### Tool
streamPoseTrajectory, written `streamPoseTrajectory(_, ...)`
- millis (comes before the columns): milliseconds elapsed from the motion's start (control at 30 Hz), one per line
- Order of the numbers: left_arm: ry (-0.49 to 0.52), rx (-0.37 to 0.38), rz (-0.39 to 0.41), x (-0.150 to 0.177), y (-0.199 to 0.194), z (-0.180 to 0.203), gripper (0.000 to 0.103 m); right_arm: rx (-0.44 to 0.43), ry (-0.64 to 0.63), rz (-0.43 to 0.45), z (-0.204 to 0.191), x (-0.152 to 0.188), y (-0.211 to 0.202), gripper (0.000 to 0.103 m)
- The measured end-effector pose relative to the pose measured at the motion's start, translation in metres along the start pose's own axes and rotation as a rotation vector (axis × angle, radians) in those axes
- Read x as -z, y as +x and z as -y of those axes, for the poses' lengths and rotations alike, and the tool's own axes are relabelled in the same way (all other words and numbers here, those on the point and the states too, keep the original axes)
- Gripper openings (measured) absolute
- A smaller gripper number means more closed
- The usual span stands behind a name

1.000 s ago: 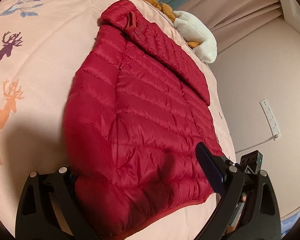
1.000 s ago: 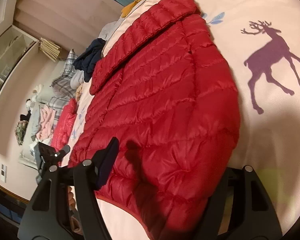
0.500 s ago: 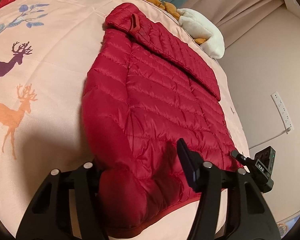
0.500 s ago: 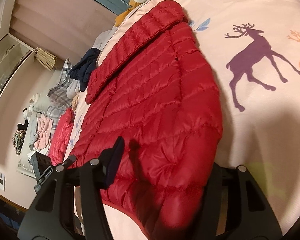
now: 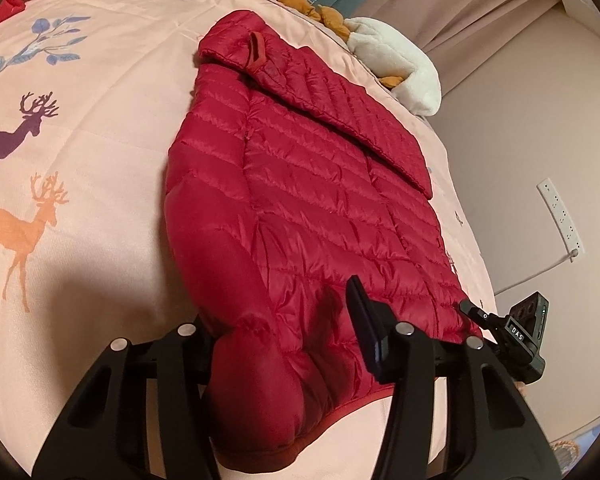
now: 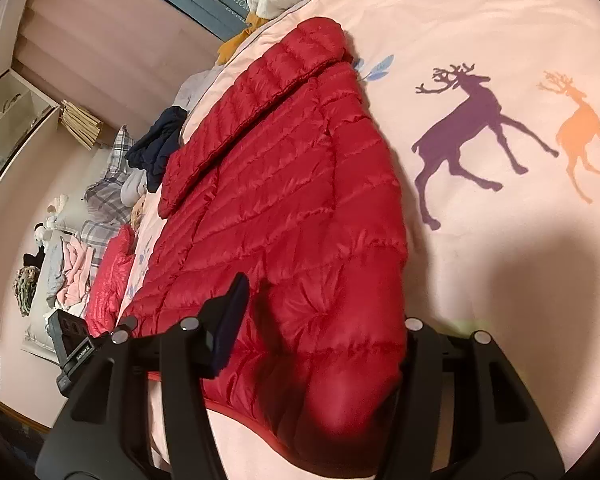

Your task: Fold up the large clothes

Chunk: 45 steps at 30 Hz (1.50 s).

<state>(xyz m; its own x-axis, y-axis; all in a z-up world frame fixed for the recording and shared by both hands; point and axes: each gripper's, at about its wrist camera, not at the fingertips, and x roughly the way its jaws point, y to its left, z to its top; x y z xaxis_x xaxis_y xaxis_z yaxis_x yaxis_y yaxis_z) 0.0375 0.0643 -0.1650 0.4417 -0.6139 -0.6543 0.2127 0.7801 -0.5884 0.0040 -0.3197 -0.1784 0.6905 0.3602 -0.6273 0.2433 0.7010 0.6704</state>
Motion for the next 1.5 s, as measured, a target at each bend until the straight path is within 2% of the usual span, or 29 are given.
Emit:
streamPoseTrajectory(333,-0.015,-0.058,-0.005,0.001,0.001,-0.003,0.026,0.045,-0.044,0.020,-0.002,0.004,-0.002,0.036)
streamPoseTrajectory(700,-0.005,-0.067,-0.003,0.001,-0.001,0.001,0.019,0.008,-0.093,0.056,-0.013,0.004,-0.007,0.017)
streamPoseTrajectory(1500,0.060,-0.035,0.046,-0.004,-0.027,0.022,0.018,-0.183,-0.109,0.116,-0.022,-0.008,-0.029,0.014)
